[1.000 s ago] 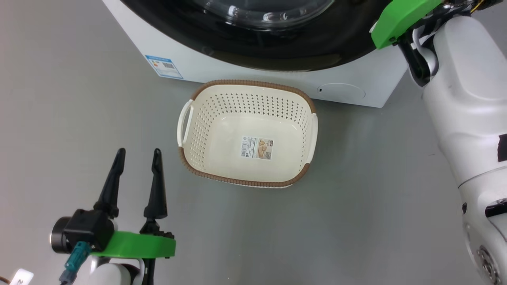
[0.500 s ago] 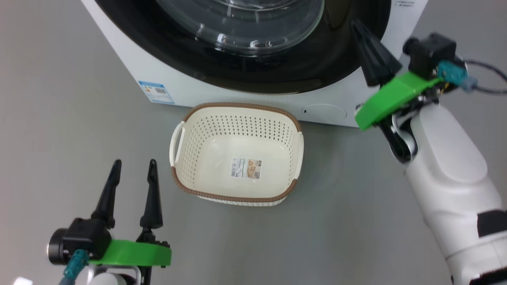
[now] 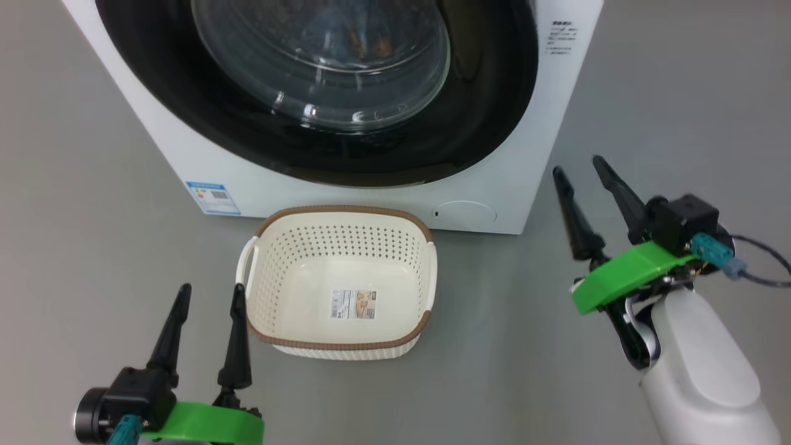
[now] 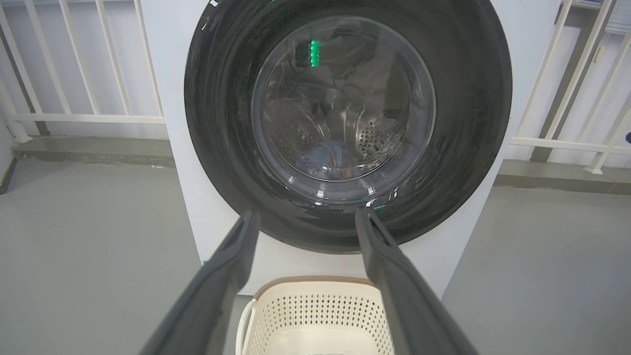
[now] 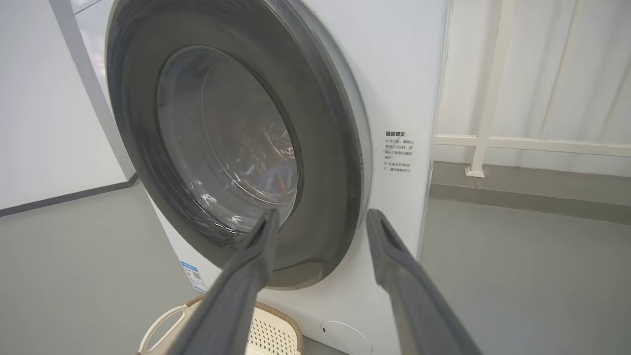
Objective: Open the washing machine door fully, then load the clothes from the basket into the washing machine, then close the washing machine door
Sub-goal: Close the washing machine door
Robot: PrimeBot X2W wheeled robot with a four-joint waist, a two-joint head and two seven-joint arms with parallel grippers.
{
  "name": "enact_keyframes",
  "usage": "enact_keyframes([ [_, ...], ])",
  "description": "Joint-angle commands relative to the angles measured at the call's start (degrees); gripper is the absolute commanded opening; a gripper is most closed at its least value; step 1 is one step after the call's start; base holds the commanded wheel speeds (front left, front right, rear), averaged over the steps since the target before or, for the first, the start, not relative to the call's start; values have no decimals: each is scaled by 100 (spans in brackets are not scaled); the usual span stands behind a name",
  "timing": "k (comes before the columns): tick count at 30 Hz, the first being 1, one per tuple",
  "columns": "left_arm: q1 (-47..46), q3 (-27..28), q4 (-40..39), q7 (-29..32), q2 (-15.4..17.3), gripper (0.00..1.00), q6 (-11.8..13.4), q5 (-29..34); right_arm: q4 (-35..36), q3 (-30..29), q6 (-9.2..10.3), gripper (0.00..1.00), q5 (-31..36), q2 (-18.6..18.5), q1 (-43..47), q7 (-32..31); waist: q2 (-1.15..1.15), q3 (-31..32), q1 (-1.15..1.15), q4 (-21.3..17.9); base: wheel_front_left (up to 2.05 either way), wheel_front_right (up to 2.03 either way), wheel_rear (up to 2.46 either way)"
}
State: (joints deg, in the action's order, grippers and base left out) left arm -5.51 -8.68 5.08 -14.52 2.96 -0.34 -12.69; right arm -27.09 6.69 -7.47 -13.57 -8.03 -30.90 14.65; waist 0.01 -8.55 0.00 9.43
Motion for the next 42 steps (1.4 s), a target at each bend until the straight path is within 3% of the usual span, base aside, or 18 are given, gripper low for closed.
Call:
enact_keyframes([
  [1, -15, 179, -121, -7, 114, 100, -53, 3, 216, 42, -2, 100, 101, 108, 131, -11, -1, 155, 0, -153, 0, 0, 0],
  [14, 216, 61, -163, 175, 208, 100, -40, -3, 1049, -542, -2, 100, 337, 370, 1483, -220, -1, 501, 0, -408, 0, 0, 0],
  [26, 543, -37, -115, 259, 223, 100, 15, -79, 2341, -1038, -2, 100, 475, 506, 2947, -737, -1, 876, 0, -531, 0, 0, 0],
  [42, 745, -78, -184, 310, 260, 100, 120, -150, 3008, -1096, -2, 100, 307, 514, 3483, -1058, -1, 967, 0, -508, 0, 0, 0],
])
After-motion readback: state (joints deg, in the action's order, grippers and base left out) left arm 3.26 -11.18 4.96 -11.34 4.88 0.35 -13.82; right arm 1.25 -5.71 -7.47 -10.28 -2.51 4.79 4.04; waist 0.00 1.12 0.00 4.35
